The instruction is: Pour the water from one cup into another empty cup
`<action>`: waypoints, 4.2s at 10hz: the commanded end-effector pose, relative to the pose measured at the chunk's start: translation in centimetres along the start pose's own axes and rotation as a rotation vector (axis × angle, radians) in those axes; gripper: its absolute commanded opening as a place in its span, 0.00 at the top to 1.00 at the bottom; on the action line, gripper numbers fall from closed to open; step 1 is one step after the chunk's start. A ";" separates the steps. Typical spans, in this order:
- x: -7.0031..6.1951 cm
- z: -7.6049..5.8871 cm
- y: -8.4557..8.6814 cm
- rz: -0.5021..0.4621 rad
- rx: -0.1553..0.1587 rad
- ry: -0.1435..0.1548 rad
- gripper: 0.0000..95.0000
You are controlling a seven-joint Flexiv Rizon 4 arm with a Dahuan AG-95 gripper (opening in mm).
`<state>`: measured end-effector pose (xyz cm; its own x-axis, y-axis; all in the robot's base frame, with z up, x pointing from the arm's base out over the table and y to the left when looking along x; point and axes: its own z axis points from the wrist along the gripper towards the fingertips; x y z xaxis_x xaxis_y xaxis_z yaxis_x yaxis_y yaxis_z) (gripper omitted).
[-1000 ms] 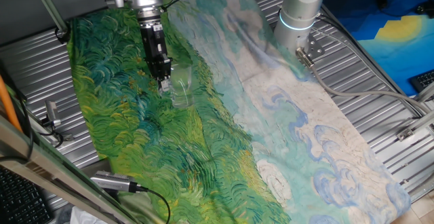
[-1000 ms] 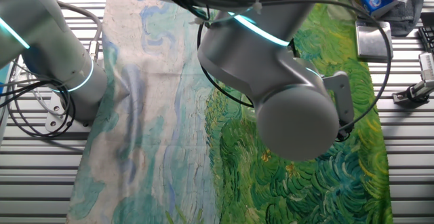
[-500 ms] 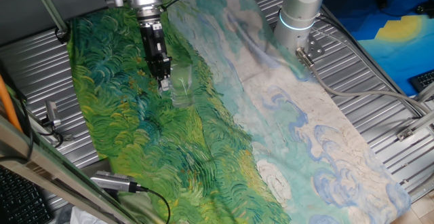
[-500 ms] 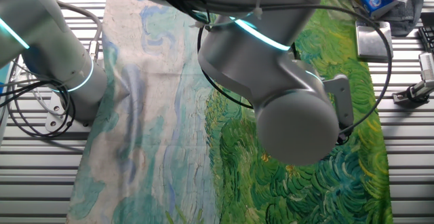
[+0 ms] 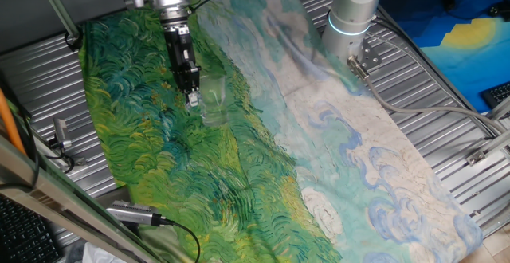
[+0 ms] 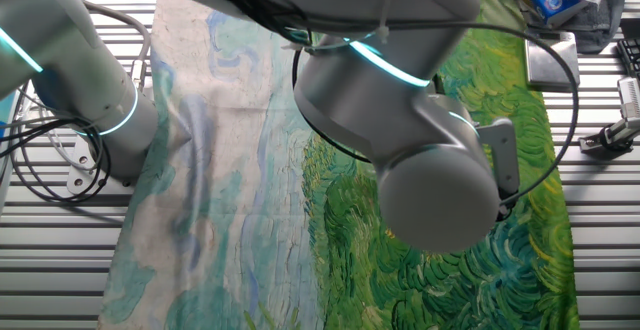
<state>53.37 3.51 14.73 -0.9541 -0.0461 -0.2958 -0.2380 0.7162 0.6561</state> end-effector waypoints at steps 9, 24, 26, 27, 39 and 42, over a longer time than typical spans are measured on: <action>0.0 -0.2 0.0 0.037 -0.033 -0.008 1.00; 0.1 -0.5 0.0 0.088 -0.088 -0.018 1.00; 0.1 -0.6 0.0 0.090 -0.090 -0.018 1.00; 0.2 -0.6 0.0 0.095 -0.094 -0.019 1.00; 0.0 -1.1 -0.4 0.110 -0.118 -0.024 1.00; 0.1 -1.1 -0.6 0.105 -0.128 -0.027 1.00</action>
<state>53.19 2.32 14.98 -0.9700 0.0440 -0.2389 -0.1608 0.6210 0.7671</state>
